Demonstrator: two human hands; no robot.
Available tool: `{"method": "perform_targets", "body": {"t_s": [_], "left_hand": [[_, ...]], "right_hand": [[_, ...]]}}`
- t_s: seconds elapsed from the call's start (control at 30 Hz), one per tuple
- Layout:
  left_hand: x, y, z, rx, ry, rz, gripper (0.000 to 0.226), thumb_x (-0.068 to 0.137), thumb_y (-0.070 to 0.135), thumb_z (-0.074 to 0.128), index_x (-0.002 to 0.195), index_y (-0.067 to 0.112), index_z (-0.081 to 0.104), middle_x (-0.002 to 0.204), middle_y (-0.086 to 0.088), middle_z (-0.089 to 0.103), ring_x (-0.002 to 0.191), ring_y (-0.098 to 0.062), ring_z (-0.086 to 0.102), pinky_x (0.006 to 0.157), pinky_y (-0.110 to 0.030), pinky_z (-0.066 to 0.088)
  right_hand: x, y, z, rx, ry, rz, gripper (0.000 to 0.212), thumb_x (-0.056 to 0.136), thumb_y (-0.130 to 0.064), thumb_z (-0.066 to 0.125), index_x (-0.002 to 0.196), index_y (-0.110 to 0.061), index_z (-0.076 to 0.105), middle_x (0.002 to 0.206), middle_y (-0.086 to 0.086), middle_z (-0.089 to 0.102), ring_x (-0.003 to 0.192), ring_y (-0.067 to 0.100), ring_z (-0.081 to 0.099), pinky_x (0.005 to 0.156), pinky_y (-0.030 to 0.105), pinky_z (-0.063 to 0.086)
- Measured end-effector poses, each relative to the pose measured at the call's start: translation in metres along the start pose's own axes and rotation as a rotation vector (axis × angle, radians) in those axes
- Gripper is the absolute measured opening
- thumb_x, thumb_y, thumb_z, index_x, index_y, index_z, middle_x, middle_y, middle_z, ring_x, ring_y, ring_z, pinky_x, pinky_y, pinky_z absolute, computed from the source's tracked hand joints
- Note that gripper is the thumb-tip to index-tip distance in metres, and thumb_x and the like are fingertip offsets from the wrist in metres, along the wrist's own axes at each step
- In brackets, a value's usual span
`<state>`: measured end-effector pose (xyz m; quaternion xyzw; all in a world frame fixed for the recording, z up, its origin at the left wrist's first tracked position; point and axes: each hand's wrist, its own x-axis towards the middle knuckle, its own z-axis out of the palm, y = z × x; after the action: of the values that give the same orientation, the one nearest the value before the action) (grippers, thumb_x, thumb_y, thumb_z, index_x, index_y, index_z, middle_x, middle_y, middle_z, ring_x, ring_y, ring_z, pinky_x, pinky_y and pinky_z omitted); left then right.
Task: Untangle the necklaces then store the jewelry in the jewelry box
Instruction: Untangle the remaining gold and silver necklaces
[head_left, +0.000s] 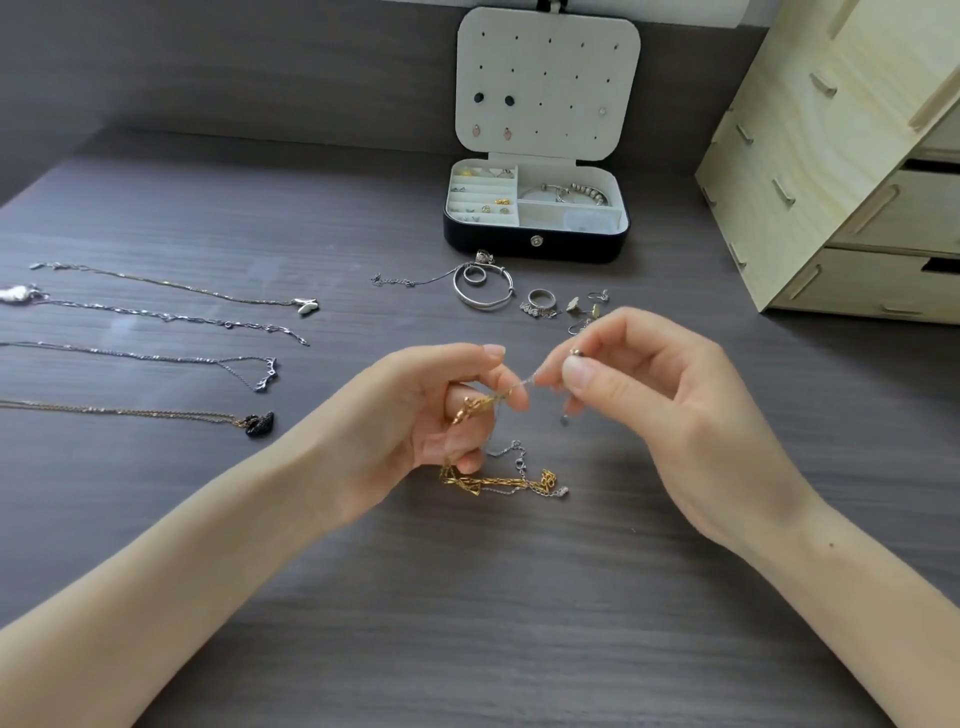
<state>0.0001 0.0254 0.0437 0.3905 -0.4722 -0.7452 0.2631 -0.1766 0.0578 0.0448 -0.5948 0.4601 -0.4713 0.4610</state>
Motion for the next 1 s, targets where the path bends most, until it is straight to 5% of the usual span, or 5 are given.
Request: {"method": "perform_targets", "body": {"t_s": [0.2, 0.33, 0.47, 0.87, 1.0], "left_hand": [[0.001, -0.002, 0.001, 0.136, 0.018, 0.053, 0.021, 0.076, 0.028, 0.056, 0.076, 0.007, 0.058, 0.042, -0.005, 0.047, 0.038, -0.016, 0.032, 0.056, -0.031, 0.032], [-0.002, -0.001, -0.002, 0.205, 0.044, 0.093, 0.012, 0.069, 0.020, 0.057, 0.071, 0.008, 0.059, 0.047, -0.007, 0.053, 0.040, -0.014, 0.035, 0.048, -0.019, 0.037], [-0.004, 0.001, -0.004, 0.213, 0.064, 0.119, 0.003, 0.067, 0.016, 0.060, 0.066, 0.013, 0.061, 0.041, -0.002, 0.048, 0.047, -0.018, 0.032, 0.047, -0.017, 0.034], [-0.003, -0.003, 0.000, 0.121, 0.062, 0.126, 0.011, 0.073, 0.015, 0.051, 0.064, 0.017, 0.057, 0.038, -0.004, 0.041, 0.032, -0.013, 0.033, 0.057, -0.039, 0.017], [-0.003, -0.003, 0.003, 0.108, 0.026, 0.135, 0.005, 0.078, 0.020, 0.051, 0.074, 0.016, 0.050, 0.038, -0.008, 0.045, 0.033, -0.015, 0.038, 0.044, -0.022, 0.021]], "right_hand": [[0.006, -0.002, -0.003, 0.230, 0.026, 0.044, 0.006, 0.078, -0.012, 0.054, 0.079, -0.007, 0.052, 0.074, 0.012, 0.069, 0.068, 0.022, 0.060, 0.063, 0.030, 0.050], [0.006, -0.003, -0.006, 0.263, 0.029, 0.093, 0.007, 0.077, -0.013, 0.054, 0.076, -0.007, 0.051, 0.061, 0.009, 0.062, 0.052, 0.018, 0.050, 0.047, 0.024, 0.041], [0.007, -0.002, -0.009, 0.161, 0.036, 0.116, 0.005, 0.073, -0.014, 0.057, 0.071, -0.012, 0.052, 0.051, 0.001, 0.050, 0.045, 0.012, 0.038, 0.044, 0.021, 0.028], [0.002, 0.008, -0.004, -0.282, -0.122, 0.029, 0.009, 0.077, -0.028, 0.071, 0.086, -0.026, 0.071, 0.055, -0.009, 0.044, 0.053, 0.006, 0.037, 0.052, 0.016, 0.031], [0.002, 0.014, 0.000, -0.298, -0.134, 0.112, 0.016, 0.073, -0.040, 0.077, 0.088, -0.035, 0.072, 0.058, -0.021, 0.050, 0.059, -0.003, 0.047, 0.058, 0.008, 0.033]]}}
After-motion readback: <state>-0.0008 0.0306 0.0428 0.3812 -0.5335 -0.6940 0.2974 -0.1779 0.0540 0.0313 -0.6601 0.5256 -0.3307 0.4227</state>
